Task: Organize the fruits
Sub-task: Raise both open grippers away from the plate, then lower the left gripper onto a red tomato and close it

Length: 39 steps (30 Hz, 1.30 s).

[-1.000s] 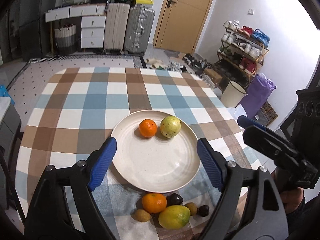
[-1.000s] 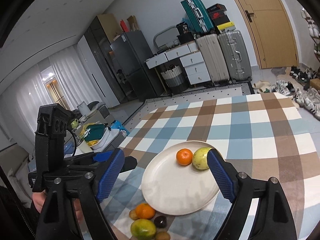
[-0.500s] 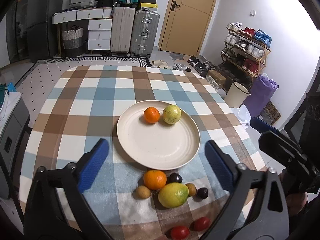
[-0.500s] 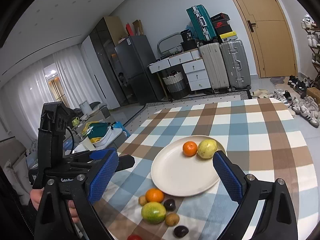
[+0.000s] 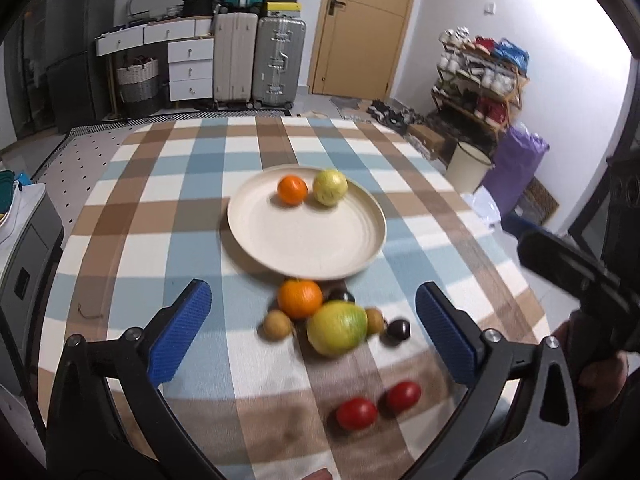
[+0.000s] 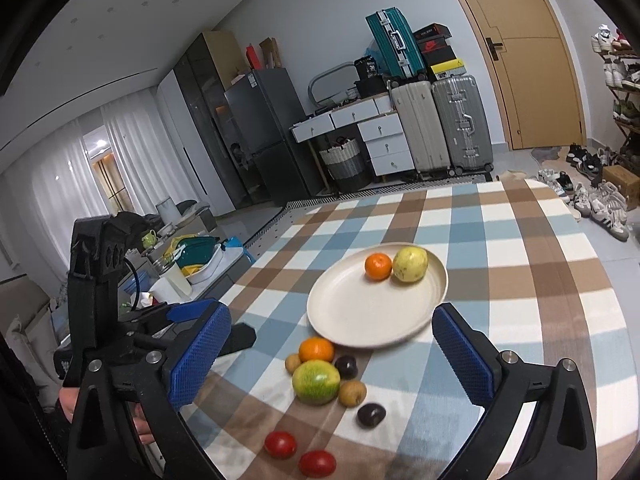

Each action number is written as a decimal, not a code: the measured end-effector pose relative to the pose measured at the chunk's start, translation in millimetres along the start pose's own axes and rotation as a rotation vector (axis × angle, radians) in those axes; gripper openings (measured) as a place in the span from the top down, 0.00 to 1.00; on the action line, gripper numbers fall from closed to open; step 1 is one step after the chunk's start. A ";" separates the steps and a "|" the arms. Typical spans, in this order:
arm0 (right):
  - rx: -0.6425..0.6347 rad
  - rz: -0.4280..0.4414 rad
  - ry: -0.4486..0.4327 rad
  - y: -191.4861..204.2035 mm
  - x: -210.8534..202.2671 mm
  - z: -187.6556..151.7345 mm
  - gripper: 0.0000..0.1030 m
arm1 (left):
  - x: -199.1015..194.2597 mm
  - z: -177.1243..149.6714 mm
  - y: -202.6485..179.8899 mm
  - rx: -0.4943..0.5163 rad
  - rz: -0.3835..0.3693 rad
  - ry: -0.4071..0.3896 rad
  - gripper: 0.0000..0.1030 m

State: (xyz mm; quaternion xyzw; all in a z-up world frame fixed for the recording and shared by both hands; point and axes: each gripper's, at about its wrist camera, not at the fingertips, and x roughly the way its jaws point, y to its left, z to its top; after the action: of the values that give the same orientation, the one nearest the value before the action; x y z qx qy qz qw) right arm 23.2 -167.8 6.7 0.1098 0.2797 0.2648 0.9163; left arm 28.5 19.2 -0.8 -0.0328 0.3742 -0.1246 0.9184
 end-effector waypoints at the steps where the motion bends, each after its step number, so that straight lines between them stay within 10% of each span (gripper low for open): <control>1: 0.003 0.000 0.001 -0.4 -0.9 -2.0 0.00 | -0.1 -5.4 -2.1 0.013 0.005 0.009 0.01; 29: 0.044 -0.057 0.045 -5.2 -15.6 -37.2 0.00 | 52.1 -93.8 -10.7 0.079 -0.009 0.250 0.02; 39: 0.043 -0.052 0.078 -5.8 -9.4 -43.2 0.00 | 56.0 -98.4 -9.4 0.091 -0.081 0.253 0.18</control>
State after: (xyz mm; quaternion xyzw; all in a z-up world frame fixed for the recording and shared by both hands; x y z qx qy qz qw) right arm -5.7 -175.5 -26.5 0.1117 0.3236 0.2391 0.9086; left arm -3.3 -0.8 -108.0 0.0098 0.4795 -0.1818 0.8585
